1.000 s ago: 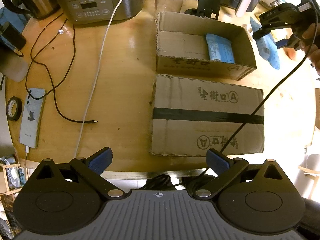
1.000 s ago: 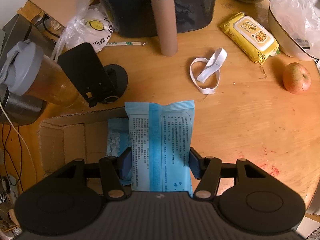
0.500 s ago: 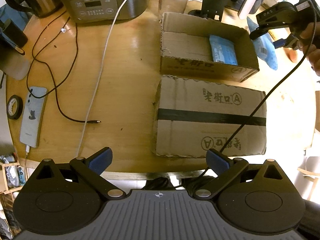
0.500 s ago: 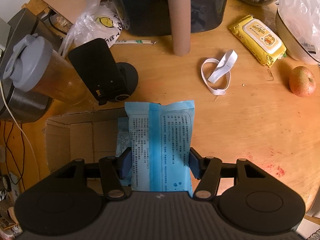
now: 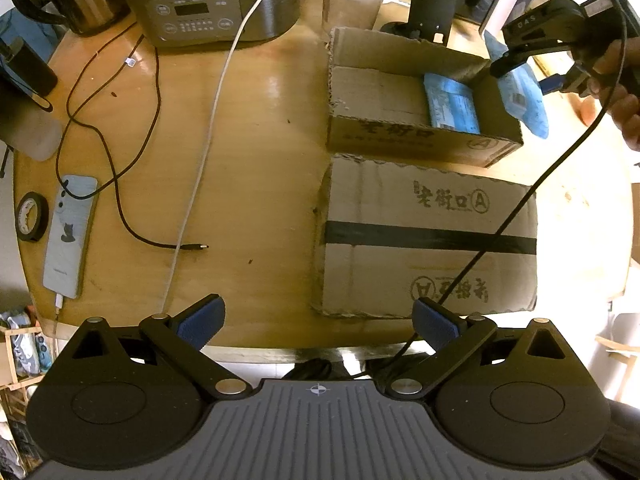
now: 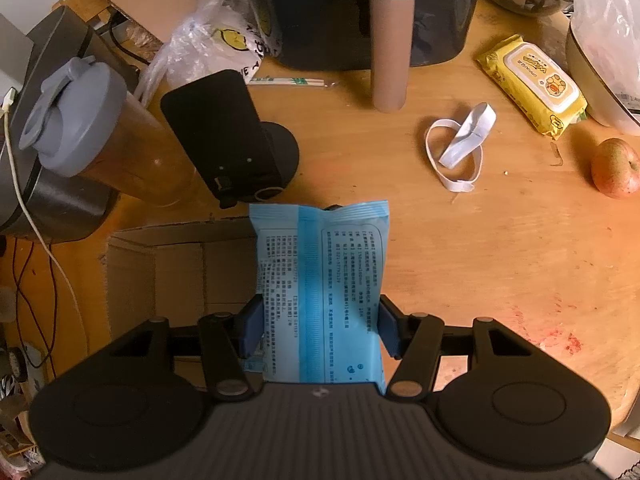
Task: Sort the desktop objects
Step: 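Lower the held blue wipe pack into the box over the first pack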
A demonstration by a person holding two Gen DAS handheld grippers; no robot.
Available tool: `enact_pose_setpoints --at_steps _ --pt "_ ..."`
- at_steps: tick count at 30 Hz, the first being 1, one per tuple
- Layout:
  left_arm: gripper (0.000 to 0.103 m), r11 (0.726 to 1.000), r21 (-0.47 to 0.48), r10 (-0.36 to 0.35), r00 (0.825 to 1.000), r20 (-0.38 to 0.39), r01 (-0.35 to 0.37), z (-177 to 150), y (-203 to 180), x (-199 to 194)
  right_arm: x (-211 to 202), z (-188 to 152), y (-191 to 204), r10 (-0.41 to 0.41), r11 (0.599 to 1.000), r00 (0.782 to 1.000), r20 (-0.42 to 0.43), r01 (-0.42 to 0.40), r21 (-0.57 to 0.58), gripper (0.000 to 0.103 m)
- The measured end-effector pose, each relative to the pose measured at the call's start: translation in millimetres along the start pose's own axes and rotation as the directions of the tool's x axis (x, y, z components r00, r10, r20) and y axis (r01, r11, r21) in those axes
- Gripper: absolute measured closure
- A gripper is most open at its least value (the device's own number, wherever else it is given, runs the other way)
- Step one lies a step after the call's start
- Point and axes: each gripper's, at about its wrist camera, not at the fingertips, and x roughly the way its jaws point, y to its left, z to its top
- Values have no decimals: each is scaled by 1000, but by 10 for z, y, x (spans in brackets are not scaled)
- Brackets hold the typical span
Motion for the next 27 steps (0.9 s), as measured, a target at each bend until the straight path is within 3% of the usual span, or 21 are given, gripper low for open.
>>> enact_pose_setpoints --at_steps 27 --pt "0 1000 10 -4 1000 5 4 -4 90 -2 92 -31 445 11 999 1000 3 -10 -44 47"
